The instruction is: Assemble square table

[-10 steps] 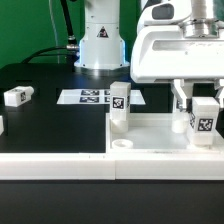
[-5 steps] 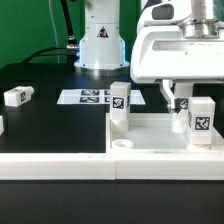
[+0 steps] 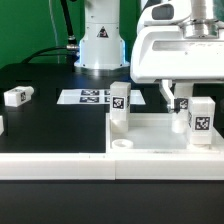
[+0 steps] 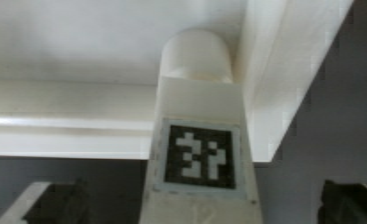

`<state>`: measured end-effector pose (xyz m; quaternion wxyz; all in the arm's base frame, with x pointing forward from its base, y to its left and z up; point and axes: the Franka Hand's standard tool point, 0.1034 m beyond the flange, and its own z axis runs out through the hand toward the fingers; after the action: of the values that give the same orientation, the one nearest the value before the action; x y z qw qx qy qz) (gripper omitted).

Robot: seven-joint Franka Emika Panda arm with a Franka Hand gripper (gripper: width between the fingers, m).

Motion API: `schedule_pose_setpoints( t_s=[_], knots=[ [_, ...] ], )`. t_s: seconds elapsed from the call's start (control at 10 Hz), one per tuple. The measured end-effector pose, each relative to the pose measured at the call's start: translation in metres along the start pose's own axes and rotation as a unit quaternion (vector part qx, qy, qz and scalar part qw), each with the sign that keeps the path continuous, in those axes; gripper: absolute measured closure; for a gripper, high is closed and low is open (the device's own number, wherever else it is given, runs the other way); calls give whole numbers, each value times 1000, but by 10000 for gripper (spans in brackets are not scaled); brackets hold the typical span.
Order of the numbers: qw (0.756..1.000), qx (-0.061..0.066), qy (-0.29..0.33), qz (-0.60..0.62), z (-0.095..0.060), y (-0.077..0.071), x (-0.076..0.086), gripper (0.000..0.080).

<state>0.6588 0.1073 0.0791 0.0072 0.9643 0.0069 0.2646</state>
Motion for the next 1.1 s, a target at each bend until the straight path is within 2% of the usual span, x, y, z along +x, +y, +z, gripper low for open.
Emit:
schedule_pose_setpoints(
  t_s=[0.2, 0.4, 0.5, 0.6, 0.7, 0.8, 0.9, 1.1],
  knots=[
    [1000, -1, -3, -2, 0, 1, 0, 151],
    [997, -5, -80, 2, -9, 15, 0, 151],
    [996, -6, -87, 7, -11, 19, 8, 151],
    [993, -7, -120, 9, -10, 19, 4, 151],
    [983, -9, -181, 12, -13, 20, 3, 151],
    [977, -12, -210, 19, -11, 20, 8, 151],
    [973, -15, -230, 24, -6, 16, 12, 151],
    [975, -15, -219, 32, 1, 11, 21, 151]
  ],
)
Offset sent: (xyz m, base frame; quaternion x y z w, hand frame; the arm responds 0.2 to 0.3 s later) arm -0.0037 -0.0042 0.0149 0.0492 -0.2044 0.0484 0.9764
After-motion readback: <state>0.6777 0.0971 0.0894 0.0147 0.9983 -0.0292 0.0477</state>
